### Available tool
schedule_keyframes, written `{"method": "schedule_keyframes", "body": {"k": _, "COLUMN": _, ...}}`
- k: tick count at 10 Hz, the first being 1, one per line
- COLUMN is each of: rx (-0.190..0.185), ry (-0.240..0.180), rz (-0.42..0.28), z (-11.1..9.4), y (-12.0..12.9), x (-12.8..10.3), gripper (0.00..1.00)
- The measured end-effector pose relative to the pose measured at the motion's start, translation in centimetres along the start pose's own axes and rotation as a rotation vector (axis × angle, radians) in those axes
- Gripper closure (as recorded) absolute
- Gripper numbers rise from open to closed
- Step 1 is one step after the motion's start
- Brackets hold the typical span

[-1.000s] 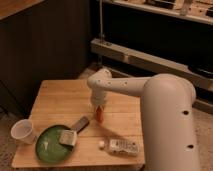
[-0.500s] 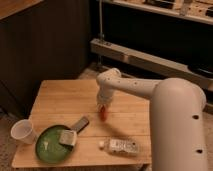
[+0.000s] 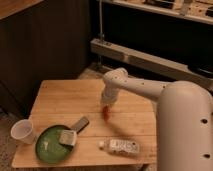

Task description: Drag the pepper across the table

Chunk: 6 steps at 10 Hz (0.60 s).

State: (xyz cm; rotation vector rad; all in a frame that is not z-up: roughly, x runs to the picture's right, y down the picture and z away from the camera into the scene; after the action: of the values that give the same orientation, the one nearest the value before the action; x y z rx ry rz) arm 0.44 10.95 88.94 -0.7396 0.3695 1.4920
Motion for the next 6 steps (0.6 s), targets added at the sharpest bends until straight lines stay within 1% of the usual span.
{"method": "schedule_keyframes", "body": {"k": 1, "rx": 0.001, "ry": -0.001, "rz": 0.01, "z": -0.1, "y": -0.6, "x": -0.1, "gripper": 1.0}}
{"method": "schedule_keyframes", "body": {"k": 2, "rx": 0.01, "ry": 0.004, "rz": 0.022, "z": -0.1, "y": -1.5, "x": 0.0, "gripper": 1.0}}
{"method": "schedule_keyframes", "body": {"k": 4, "rx": 0.024, "ry": 0.003, "rz": 0.03, "z": 0.1, "y": -2.0, "x": -0.1, "gripper": 1.0}}
{"method": "schedule_keyframes", "body": {"k": 5, "rx": 0.034, "ry": 0.002, "rz": 0.039, "z": 0.1, "y": -2.8, "x": -0.1, "gripper": 1.0}}
{"method": "schedule_keyframes", "body": {"k": 6, "rx": 0.036, "ry": -0.009, "rz": 0.046, "z": 0.0, "y": -3.3, "x": -0.1, "gripper": 1.0}}
